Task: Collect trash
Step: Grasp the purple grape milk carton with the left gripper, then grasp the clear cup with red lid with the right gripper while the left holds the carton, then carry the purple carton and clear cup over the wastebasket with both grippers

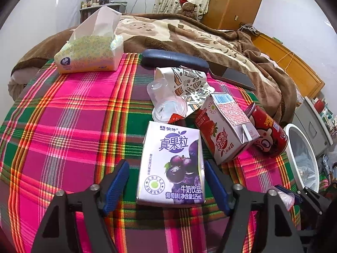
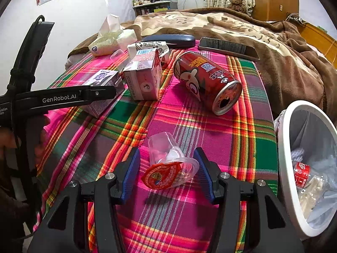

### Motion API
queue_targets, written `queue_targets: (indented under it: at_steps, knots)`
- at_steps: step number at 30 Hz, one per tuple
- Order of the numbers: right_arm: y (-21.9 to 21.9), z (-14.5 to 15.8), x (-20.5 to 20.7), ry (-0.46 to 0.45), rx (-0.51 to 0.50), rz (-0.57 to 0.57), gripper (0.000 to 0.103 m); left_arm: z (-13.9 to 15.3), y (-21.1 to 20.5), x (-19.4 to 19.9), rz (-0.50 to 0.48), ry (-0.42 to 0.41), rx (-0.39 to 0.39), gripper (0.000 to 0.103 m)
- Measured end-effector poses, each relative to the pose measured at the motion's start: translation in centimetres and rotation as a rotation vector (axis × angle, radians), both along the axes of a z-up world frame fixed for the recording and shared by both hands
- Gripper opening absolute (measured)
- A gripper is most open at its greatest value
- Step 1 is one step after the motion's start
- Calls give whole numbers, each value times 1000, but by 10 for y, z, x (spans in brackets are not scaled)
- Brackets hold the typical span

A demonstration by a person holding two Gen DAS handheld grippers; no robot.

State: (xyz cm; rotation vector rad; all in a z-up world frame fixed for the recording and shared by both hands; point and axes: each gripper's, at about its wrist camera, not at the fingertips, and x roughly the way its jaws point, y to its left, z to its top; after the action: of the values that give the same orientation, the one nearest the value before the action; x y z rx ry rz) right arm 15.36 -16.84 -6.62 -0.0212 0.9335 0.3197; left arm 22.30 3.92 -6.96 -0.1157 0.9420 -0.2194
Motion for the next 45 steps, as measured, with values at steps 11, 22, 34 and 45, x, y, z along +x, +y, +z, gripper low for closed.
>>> queue_targets:
  at_steps: [11,22,34,45]
  knots:
    - [-2,0,-1,-9,-2,-21,45,0,2,-5,4,2,-1,58]
    - [-4,3,-4,-25,11,-31,45,10,2,-17,-1,-20,3,58]
    - [-9,13,-8,-57,41,-60,45,29,-3,-43,-19,-55,3,58]
    - [-44,33,-19,-113,79,-150,45,60,-38,-71,-95,-115,-14,58]
